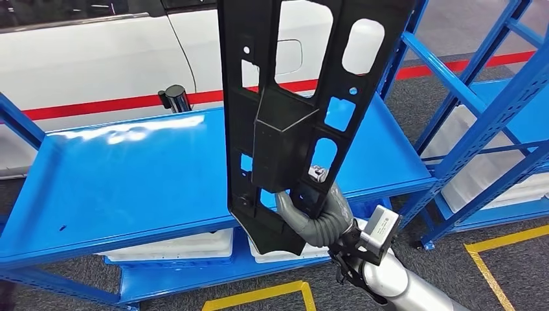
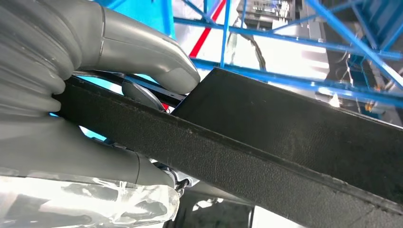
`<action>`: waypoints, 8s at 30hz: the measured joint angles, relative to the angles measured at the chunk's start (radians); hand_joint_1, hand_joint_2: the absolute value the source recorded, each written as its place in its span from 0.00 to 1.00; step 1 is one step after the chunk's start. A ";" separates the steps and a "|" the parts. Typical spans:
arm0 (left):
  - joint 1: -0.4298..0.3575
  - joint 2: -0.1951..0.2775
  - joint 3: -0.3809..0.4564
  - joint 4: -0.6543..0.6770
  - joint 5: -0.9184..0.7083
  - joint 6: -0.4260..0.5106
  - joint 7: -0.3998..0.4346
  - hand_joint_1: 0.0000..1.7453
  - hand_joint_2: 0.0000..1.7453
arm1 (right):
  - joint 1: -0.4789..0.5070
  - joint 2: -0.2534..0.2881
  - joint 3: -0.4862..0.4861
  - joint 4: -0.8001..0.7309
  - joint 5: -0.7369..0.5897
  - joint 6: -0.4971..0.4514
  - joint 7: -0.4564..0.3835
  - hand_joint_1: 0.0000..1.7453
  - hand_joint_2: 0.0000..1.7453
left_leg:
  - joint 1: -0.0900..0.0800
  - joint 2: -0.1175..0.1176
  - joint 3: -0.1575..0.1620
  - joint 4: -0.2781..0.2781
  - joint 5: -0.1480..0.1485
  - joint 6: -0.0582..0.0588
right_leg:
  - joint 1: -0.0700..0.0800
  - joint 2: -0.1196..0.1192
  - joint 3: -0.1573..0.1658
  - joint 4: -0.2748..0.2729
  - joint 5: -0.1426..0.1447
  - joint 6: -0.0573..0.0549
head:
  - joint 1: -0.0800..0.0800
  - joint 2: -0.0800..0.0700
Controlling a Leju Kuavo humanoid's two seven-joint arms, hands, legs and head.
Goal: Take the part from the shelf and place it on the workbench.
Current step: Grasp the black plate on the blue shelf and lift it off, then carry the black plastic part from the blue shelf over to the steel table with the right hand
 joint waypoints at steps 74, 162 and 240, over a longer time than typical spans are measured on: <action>-0.008 -0.006 -0.001 0.000 -0.011 -0.003 0.012 0.00 1.00 | 0.008 0.001 -0.004 -0.016 -0.025 0.011 -0.022 1.00 1.00 | -0.009 0.001 -0.048 -0.005 0.053 0.007 | 0.001 -0.001 0.135 -0.032 -0.066 0.003 | 0.006 0.000; -0.004 -0.007 -0.005 0.001 -0.003 -0.001 0.008 0.00 1.00 | 0.035 -0.005 -0.027 -0.034 -0.065 0.008 -0.027 1.00 1.00 | -0.006 0.034 0.032 -0.028 -0.003 0.027 | 0.000 0.003 -0.064 0.194 -0.072 0.013 | 0.009 0.000; -0.002 -0.021 -0.028 0.001 -0.007 -0.030 0.060 0.00 1.00 | 0.263 -0.060 -0.074 -0.241 0.054 -0.060 -0.017 1.00 1.00 | 0.007 -0.001 -0.068 0.231 -0.111 -0.026 | 0.010 0.057 0.046 -0.036 0.008 -0.043 | 0.015 0.000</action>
